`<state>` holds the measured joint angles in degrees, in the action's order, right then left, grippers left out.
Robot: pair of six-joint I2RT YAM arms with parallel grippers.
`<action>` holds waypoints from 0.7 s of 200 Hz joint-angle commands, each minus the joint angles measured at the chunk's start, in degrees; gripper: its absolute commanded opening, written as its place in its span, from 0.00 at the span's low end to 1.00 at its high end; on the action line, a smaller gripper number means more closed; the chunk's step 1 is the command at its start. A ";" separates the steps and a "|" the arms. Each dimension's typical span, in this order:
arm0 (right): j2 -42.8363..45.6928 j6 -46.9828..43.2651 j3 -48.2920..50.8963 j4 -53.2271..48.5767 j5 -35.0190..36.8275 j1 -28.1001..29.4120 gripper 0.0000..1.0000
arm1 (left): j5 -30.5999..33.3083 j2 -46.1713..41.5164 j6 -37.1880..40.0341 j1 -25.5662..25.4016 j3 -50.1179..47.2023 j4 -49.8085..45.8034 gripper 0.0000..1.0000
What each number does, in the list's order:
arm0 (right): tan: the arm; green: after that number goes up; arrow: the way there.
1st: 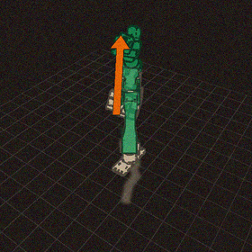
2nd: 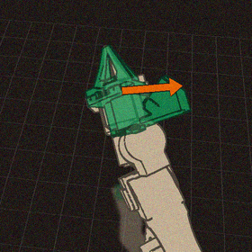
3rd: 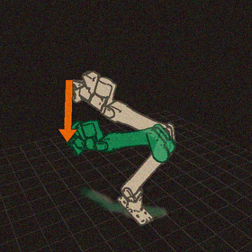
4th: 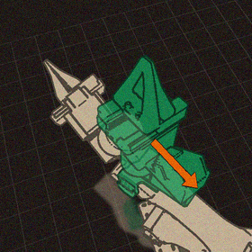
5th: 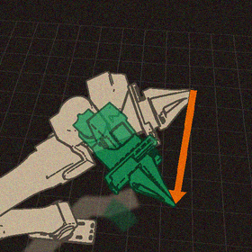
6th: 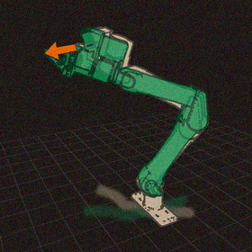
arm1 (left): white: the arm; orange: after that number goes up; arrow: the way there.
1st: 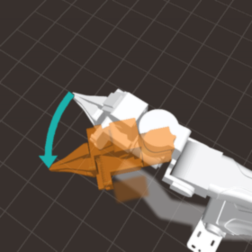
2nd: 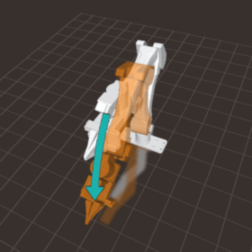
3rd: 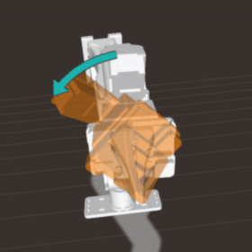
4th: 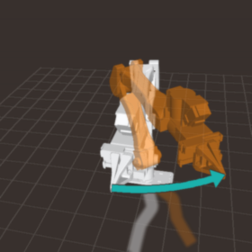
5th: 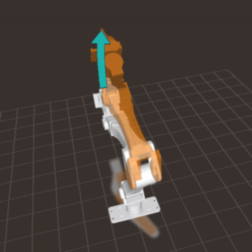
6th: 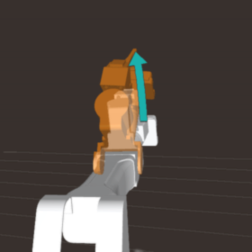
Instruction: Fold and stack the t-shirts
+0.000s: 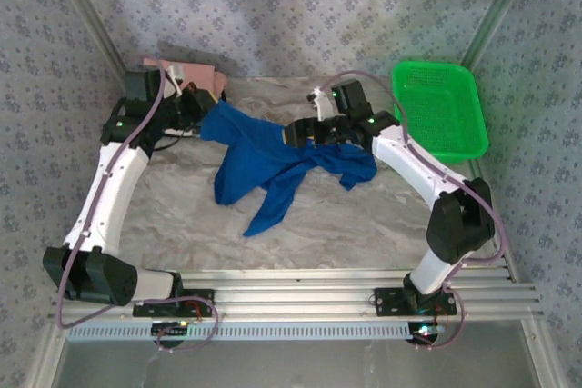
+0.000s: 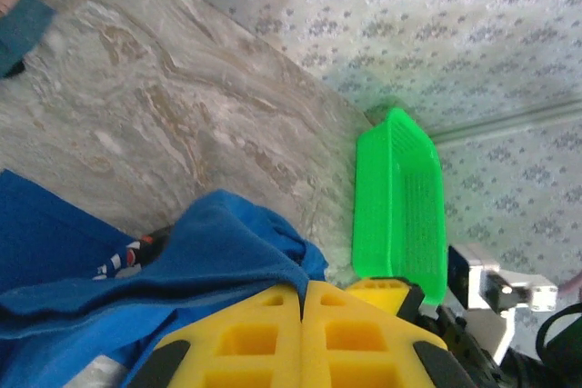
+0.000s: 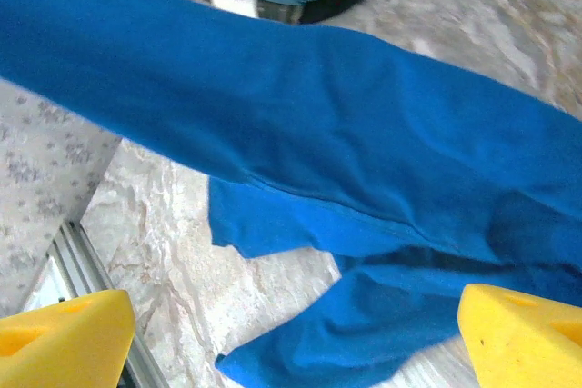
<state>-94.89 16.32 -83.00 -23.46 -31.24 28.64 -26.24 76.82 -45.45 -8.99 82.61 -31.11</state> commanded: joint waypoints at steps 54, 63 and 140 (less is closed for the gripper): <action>-1.63 -0.51 -1.99 3.91 5.63 2.87 0.89 | -3.03 3.41 -4.18 -7.84 -6.53 4.93 0.00; -1.29 2.80 -0.20 5.04 4.24 1.58 0.88 | -3.35 4.03 -5.53 -9.16 -8.27 6.07 0.00; 6.03 14.83 13.94 5.57 -0.88 -8.64 0.87 | -2.99 14.15 -20.14 -18.73 -13.71 21.48 0.00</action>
<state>-93.19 28.21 -70.96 -15.57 -31.14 22.15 -28.95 88.82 -59.83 -25.65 66.57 -17.69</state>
